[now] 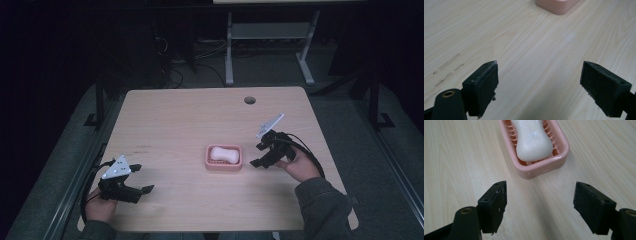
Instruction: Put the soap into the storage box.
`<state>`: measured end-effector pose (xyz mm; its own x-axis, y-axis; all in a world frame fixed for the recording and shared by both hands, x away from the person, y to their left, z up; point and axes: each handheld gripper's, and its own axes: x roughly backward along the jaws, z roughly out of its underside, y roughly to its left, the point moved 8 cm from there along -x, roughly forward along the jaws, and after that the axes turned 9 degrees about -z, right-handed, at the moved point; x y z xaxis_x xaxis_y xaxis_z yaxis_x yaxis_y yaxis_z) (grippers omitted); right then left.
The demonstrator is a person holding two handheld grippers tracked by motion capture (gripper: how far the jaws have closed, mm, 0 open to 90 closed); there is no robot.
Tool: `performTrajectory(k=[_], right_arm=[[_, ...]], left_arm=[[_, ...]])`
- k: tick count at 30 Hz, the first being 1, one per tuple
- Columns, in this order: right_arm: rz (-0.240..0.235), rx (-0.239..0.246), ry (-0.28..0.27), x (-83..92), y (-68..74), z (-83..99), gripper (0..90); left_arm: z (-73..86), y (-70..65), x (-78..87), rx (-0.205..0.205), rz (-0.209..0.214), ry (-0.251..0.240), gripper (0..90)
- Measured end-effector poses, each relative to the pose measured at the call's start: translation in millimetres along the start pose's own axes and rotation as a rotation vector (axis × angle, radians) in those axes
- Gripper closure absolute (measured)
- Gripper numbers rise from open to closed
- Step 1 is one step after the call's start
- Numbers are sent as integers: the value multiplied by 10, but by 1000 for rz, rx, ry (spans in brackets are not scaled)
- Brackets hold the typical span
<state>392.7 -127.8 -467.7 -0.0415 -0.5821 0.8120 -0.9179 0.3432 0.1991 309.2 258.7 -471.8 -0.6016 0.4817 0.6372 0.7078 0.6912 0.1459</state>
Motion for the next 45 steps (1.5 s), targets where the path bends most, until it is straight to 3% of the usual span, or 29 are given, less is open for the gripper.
performTrajectory(k=[6,14,17,20,45], right_arm=[[4,-4,9,2,28,81,266],[4,7,-18,16,86,168,265],[-1,-13,-16,12,134,211,264],[1,9,-24,14,146,239,264],[21,-36,-48,43,328,589,249]], left_arm=[[2,-2,-2,-1,0,4,148],[5,3,-2,3,-2,3,148],[4,3,-4,0,-2,2,148],[8,2,-4,1,-2,4,148],[16,4,-9,5,-4,8,148]])
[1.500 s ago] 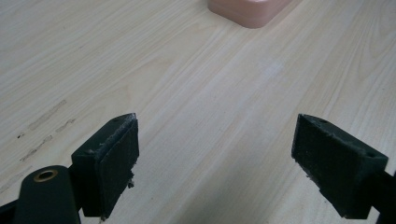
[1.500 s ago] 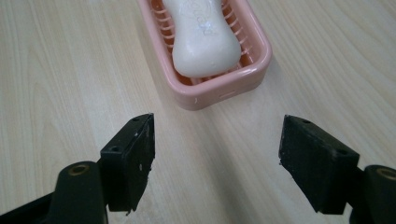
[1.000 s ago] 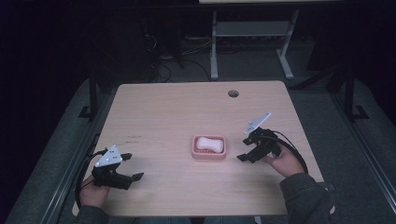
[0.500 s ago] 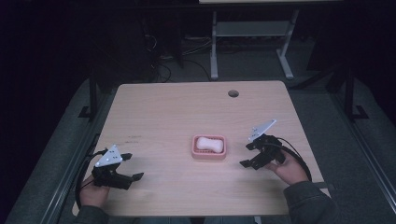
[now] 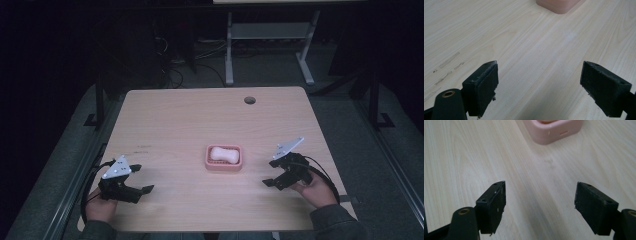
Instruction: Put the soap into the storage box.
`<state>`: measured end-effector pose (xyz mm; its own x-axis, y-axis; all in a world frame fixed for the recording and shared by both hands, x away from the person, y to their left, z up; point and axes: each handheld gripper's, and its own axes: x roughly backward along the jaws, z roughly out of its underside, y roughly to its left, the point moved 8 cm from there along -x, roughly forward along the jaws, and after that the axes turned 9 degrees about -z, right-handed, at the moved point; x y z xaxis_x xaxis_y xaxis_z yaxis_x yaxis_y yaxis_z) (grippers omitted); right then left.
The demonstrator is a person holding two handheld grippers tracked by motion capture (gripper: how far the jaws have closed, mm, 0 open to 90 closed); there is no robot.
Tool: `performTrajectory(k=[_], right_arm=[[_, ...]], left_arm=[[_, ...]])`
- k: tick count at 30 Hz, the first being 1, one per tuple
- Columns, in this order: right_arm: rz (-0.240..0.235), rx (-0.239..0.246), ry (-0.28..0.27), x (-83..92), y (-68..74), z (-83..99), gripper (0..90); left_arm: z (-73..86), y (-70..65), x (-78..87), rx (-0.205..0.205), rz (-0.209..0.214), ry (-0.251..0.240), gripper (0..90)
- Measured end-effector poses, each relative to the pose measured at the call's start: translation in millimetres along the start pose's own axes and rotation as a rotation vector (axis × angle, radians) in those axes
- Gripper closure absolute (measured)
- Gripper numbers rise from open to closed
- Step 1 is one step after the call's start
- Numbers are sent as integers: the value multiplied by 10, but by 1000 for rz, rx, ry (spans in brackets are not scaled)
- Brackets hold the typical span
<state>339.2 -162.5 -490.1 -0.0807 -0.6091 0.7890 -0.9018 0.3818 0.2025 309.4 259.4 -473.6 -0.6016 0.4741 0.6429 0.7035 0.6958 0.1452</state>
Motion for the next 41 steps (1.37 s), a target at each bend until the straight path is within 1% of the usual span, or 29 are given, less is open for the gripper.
performTrajectory(k=[2,3,8,10,11,12,18,19,23,24,25,26,29,30,32,36,37,38,41], right_arm=[[3,-7,-1,-4,12,52,249],[-3,-18,-7,-1,27,72,249],[5,-31,-22,23,61,171,249],[8,-28,-28,28,73,208,249],[7,-37,-27,31,87,222,249],[10,-30,-29,30,90,238,249],[21,-39,-39,45,151,344,248],[23,-34,-43,44,156,357,248],[32,-40,-59,63,210,420,248],[32,-37,-60,64,221,436,248],[34,-34,-57,68,229,450,248],[35,-41,-58,72,243,460,248],[43,-31,-76,91,271,477,247],[47,-38,-80,102,291,487,247],[57,-30,-92,117,302,506,247],[67,-37,-101,138,332,542,247],[71,-36,-113,146,351,557,247],[76,-35,-115,144,358,567,247],[86,-38,-112,126,373,592,239]], left_arm=[[-2,-2,-3,6,0,-3,148],[-1,-2,-4,6,0,-3,148],[4,-4,-7,4,1,3,148],[4,-7,-9,4,1,3,148],[4,-6,-9,5,1,3,148],[5,-5,-9,5,2,3,148],[5,-4,-15,13,1,-1,148],[6,-4,-16,12,1,0,148],[6,-4,-22,9,1,1,148],[10,-1,-19,3,2,7,148],[10,-5,-20,6,2,7,148],[10,-7,-20,8,2,8,148],[9,-6,-20,6,3,8,148],[9,-4,-22,6,3,7,148],[10,-2,-24,5,4,6,148],[7,-6,-26,6,6,7,148],[6,-9,-28,7,7,8,148],[-1,-19,-34,17,8,2,148],[-3,-18,-39,12,11,3,148]])
